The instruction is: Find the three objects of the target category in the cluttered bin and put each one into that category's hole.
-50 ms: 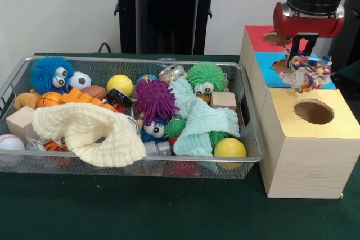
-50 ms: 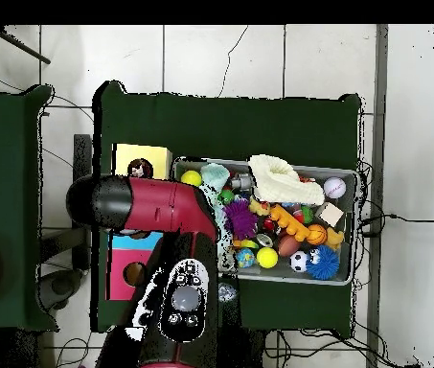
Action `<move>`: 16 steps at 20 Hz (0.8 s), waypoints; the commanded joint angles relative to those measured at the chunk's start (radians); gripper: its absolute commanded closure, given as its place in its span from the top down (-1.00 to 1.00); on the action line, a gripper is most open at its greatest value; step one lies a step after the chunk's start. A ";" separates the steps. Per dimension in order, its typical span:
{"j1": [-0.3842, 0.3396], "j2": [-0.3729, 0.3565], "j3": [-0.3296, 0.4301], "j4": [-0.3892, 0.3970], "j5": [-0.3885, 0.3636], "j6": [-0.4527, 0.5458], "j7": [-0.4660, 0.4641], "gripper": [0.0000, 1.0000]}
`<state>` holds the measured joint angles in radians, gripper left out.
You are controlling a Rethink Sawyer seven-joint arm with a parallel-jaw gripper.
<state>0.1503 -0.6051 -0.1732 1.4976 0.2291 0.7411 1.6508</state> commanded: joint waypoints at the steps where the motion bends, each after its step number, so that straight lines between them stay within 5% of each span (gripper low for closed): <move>1: -0.003 0.018 0.021 -0.045 0.025 0.099 0.253 -1.00; 16: -0.013 0.062 0.043 0.057 -0.002 -0.130 0.204 -1.00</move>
<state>0.1543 -0.5983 -0.1732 1.4700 0.2333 0.7010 1.6508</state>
